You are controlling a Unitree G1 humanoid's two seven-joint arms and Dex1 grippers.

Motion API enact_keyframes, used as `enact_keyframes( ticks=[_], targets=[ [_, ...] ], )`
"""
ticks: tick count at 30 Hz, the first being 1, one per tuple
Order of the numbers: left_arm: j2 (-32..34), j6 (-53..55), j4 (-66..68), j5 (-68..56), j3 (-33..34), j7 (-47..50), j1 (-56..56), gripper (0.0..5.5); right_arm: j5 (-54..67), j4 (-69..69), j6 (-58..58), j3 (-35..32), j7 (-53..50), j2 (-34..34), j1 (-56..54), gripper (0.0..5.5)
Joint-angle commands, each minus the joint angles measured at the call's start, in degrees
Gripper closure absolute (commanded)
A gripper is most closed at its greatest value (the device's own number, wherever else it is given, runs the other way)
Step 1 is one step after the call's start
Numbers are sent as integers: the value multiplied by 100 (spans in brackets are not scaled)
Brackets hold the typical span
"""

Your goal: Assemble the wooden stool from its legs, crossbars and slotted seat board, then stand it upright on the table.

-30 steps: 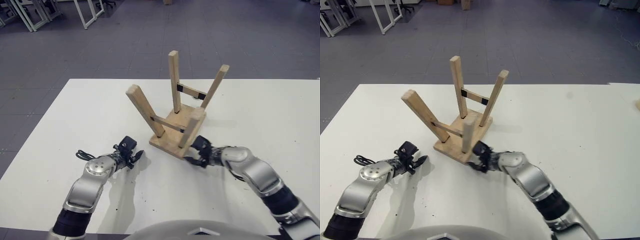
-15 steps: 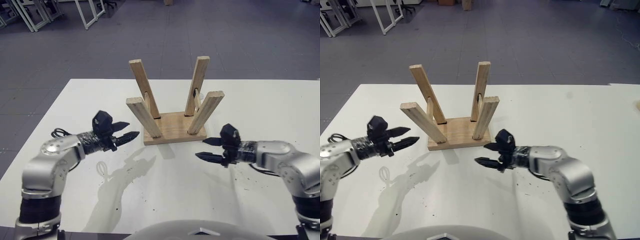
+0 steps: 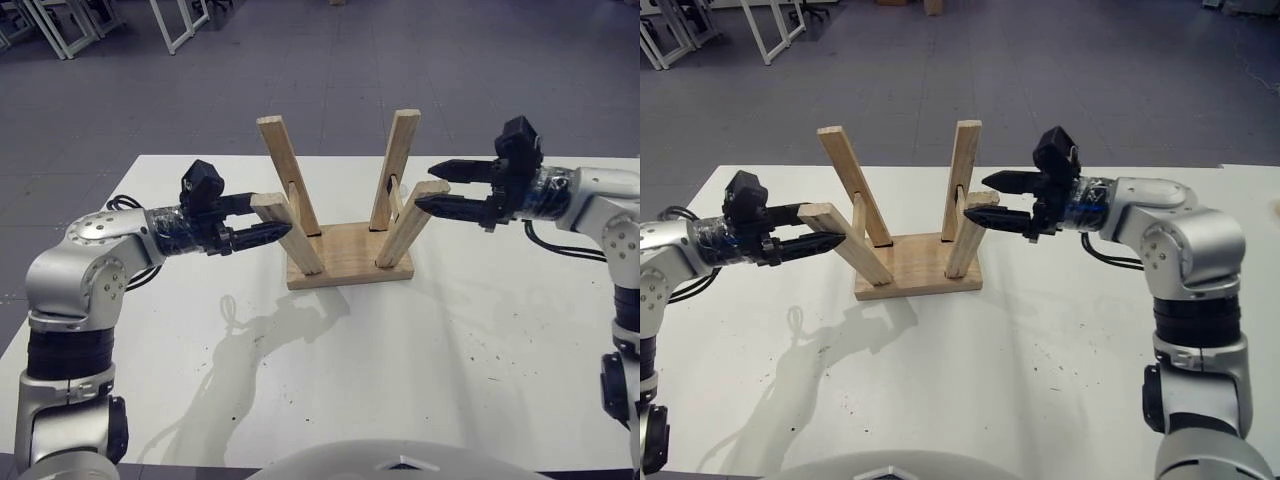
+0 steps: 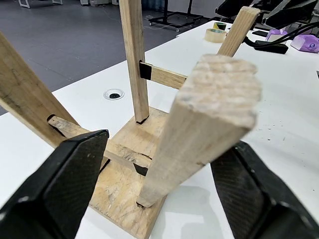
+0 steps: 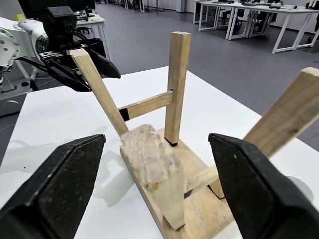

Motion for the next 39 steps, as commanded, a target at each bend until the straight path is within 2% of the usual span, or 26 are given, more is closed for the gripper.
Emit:
enact_keyframes(
  ticks=[1,3,5,8,12,15,16,18,20,25,28,29,32,36,39],
  targets=[
    [194,-187,577,187,-261,-434,-558,197,-86,120,-41,367,123,171,130,168],
    [180,-183,815,180,-357,-629,-783,227,-187,277,-122,477,169,200,178,168],
    [155,-133,886,134,-407,-756,-849,250,-125,351,-88,420,123,260,143,192],
    [203,152,758,-151,-417,-1080,-712,302,468,142,571,119,97,270,117,257],
    [705,971,401,-823,-531,-2013,-408,357,2125,-455,2376,-543,83,127,139,321],
    [1240,1996,18,-1817,-423,-2717,-359,385,4028,-667,3880,-943,235,-241,285,337],
    [1373,2359,16,-2135,-402,-2877,-493,392,4582,-646,4121,-954,170,-405,385,338],
    [1397,3043,323,-2536,-475,-2922,-964,392,4838,-479,4281,-868,-187,-513,472,338],
    [1286,3176,681,-2410,-764,-2958,-1285,392,4907,226,4294,-744,-600,-467,284,338],
    [250,2694,2281,-1513,-1181,-2180,-1996,312,3706,1749,3757,-421,-1031,-5,-290,244],
    [-95,2029,3007,-817,-1323,-1823,-2116,308,3006,2192,3290,-262,-927,85,-425,184],
    [-219,1797,3390,-601,-1308,-1703,-2193,308,2822,2305,3158,-260,-899,116,-415,179],
    [-476,1531,4407,-396,-921,-1447,-2495,308,2363,2675,2795,-316,-822,148,-387,179],
    [-490,1340,5244,-221,-564,-1456,-2723,308,1917,2906,2484,-366,-623,87,-331,179],
    [-403,1578,5597,-397,-70,-1477,-2936,308,1715,2855,2394,-441,-550,63,-177,179]
  ],
)
